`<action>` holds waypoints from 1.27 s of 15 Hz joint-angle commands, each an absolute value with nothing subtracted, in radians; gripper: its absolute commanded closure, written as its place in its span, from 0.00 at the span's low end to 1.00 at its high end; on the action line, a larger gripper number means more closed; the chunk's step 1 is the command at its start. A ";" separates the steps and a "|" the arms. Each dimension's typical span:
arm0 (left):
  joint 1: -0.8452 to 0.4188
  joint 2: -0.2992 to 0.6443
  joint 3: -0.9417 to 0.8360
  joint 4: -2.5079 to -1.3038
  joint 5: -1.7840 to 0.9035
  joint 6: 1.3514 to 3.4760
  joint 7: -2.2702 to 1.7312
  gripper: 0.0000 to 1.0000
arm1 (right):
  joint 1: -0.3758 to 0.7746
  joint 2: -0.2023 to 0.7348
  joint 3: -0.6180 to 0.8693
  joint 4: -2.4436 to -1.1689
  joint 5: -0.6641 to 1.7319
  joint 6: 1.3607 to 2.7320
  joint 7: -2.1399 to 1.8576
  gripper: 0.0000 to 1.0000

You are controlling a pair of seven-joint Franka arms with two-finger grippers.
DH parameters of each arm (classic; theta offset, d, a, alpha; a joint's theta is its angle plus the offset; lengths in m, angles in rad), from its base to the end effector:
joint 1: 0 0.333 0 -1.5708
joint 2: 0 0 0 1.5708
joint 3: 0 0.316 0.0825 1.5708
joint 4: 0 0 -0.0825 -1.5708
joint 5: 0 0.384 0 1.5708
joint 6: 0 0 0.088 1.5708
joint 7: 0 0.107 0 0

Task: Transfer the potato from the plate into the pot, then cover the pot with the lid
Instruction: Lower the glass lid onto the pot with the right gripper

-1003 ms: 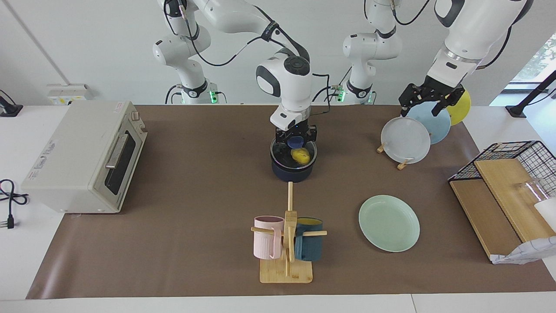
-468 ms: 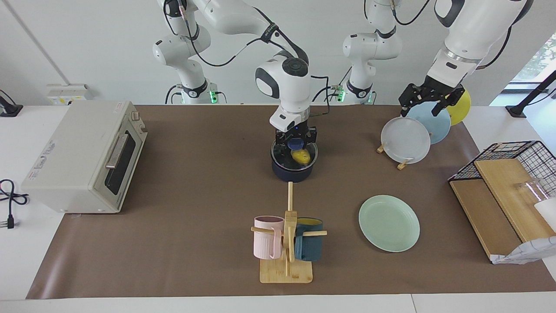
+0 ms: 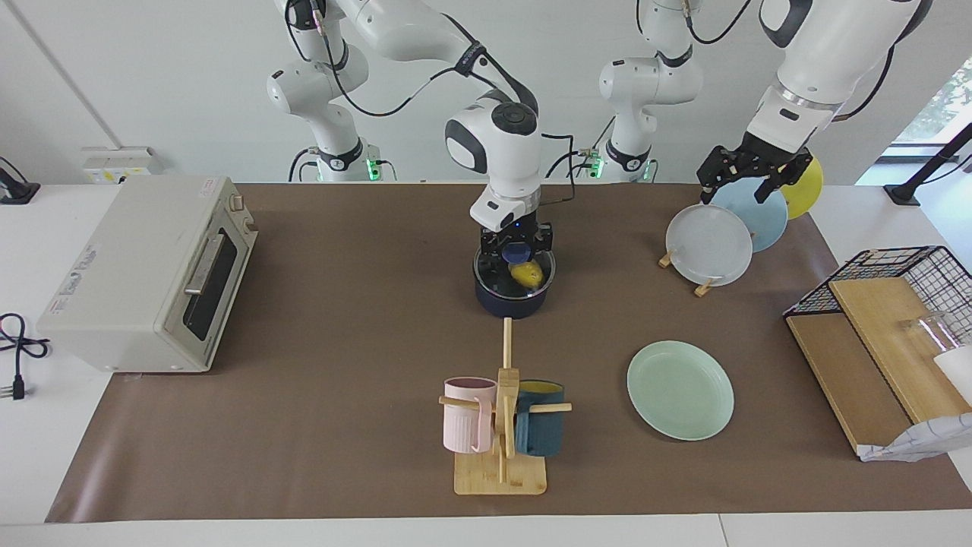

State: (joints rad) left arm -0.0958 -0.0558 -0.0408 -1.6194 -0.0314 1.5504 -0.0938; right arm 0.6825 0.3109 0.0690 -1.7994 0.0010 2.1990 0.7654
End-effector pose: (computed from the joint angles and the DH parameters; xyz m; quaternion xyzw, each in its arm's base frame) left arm 0.5292 -0.0768 0.6302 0.9996 -0.0216 -0.0083 0.0137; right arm 0.4728 0.4375 0.3838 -0.9989 0.0093 -0.0250 0.0386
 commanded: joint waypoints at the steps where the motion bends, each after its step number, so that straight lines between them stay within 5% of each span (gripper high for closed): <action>1: -0.078 -0.061 -0.054 -1.612 -0.014 1.528 -0.083 0.00 | 0.680 0.301 0.078 -1.829 -0.026 2.223 0.764 0.47; 9: -0.078 -0.061 -0.054 -1.612 -0.014 1.528 -0.083 0.00 | 0.684 0.301 0.080 -1.827 -0.081 2.227 0.767 0.47; 11: -0.078 -0.061 -0.054 -1.612 -0.014 1.528 -0.083 0.00 | 0.684 0.301 0.080 -1.829 -0.081 2.230 0.769 0.33; 13: -0.078 -0.061 -0.054 -1.612 -0.014 1.528 -0.083 0.00 | 0.680 0.302 0.080 -1.822 -0.080 2.230 0.775 0.00; 19: -0.078 -0.061 -0.054 -1.612 -0.014 1.528 -0.083 0.00 | 0.601 0.241 0.077 -1.711 -0.071 2.070 0.746 0.00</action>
